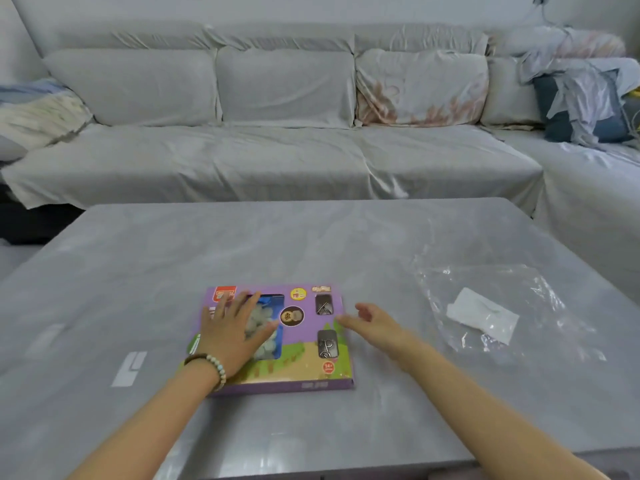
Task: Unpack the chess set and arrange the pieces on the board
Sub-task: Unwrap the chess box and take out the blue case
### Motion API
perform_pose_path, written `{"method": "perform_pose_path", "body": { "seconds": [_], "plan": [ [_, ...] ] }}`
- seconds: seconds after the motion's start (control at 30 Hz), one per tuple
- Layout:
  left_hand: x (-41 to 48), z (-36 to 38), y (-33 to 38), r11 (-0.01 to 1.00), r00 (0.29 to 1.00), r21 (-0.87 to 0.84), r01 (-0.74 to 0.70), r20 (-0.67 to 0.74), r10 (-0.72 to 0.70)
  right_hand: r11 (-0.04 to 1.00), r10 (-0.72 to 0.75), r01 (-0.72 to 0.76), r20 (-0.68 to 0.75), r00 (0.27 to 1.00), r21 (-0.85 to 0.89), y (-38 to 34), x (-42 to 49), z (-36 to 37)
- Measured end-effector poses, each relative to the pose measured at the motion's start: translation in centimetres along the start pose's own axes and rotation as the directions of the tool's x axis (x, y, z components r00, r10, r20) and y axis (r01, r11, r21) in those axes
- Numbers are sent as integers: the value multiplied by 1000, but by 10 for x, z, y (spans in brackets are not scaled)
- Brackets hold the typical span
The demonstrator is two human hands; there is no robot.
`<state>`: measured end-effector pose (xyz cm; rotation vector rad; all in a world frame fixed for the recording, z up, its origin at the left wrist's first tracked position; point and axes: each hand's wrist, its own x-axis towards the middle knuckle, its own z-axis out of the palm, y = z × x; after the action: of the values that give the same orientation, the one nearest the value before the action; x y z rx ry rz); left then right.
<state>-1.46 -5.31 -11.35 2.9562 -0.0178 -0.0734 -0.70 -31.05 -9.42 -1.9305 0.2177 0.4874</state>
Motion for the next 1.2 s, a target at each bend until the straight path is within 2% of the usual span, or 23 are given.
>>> {"method": "perform_pose_path", "body": {
  "seconds": [0.07,0.17,0.33,0.63,0.77,0.93,1.2],
  "plan": [
    [-6,4,-15,999,1000,41,23,0,-23,999,51,-51,32,998,10,-6,4,8],
    [-8,7,-24,1000,1000,10,26,-6,-26,993,89,-91,20,996,80,-10,8,20],
    [-9,10,-29,999,999,-28,28,-30,-29,978,209,-210,74,975,0,-14,15,21],
    [-11,8,-35,997,998,-74,39,-40,-42,924,354,-371,163,921,91,-30,16,23],
    [-10,7,-35,997,998,-56,44,-32,-46,945,295,-307,116,949,111,-28,12,18],
    [-10,8,-31,998,998,-23,50,-29,-51,901,277,-326,198,940,285,-16,10,10],
    [-9,8,-32,997,997,-62,54,-45,-57,862,268,-357,274,924,360,-5,3,-4]
  ]
}}
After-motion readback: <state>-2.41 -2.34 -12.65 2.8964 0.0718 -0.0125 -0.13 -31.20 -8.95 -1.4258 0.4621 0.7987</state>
